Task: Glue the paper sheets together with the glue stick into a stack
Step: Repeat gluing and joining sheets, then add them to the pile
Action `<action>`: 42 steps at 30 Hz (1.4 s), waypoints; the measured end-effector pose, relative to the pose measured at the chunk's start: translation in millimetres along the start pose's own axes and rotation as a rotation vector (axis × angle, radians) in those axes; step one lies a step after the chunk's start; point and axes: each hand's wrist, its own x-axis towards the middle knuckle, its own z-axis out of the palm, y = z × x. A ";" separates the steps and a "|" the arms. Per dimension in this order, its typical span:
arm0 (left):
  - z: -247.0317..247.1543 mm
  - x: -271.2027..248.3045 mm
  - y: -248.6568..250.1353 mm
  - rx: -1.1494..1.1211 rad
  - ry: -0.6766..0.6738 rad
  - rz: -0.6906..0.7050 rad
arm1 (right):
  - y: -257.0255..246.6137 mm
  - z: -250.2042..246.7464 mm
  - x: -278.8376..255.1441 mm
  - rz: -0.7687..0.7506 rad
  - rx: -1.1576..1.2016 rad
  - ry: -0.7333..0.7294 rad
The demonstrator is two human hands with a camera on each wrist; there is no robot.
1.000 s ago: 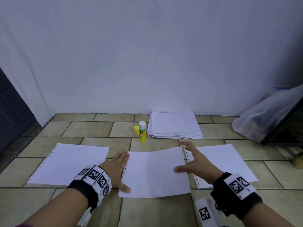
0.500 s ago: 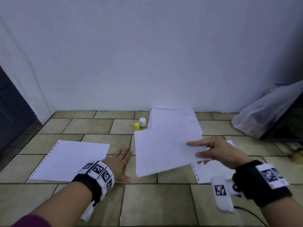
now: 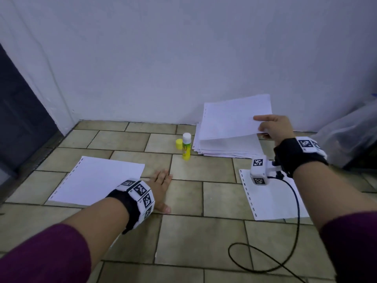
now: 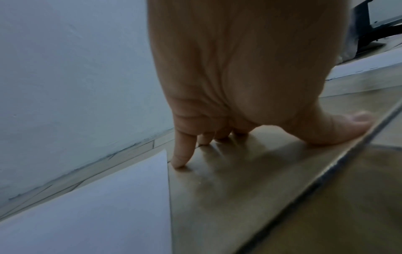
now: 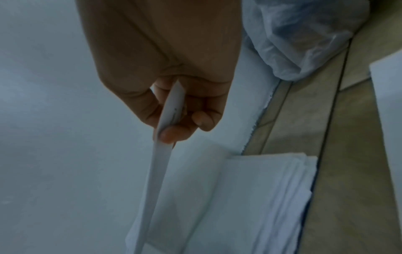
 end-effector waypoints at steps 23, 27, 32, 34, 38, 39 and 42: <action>6.8 0.4 -1.2 -0.081 -0.007 -0.015 | 50.9 28.6 49.9 0.043 -0.764 -0.182; 5.1 1.8 -2.7 -0.078 -0.025 -0.006 | 35.5 10.1 11.1 -0.021 -0.837 -0.291; 5.5 2.3 -3.9 -0.037 0.000 0.010 | 49.2 11.6 -66.5 -0.014 -1.134 -0.682; 7.8 3.1 -5.6 -0.026 0.030 0.030 | 58.5 14.6 -83.4 -0.061 -1.190 -0.723; 2.4 -4.4 -9.9 -0.089 0.071 0.092 | 68.1 17.2 -96.2 -0.096 -1.234 -0.727; -1.8 -7.7 -14.9 -0.189 0.112 0.111 | 67.9 17.0 -96.4 -0.109 -1.229 -0.719; -6.4 -13.4 -46.7 -0.468 0.316 -0.007 | 64.7 15.5 -97.1 -0.120 -1.222 -0.706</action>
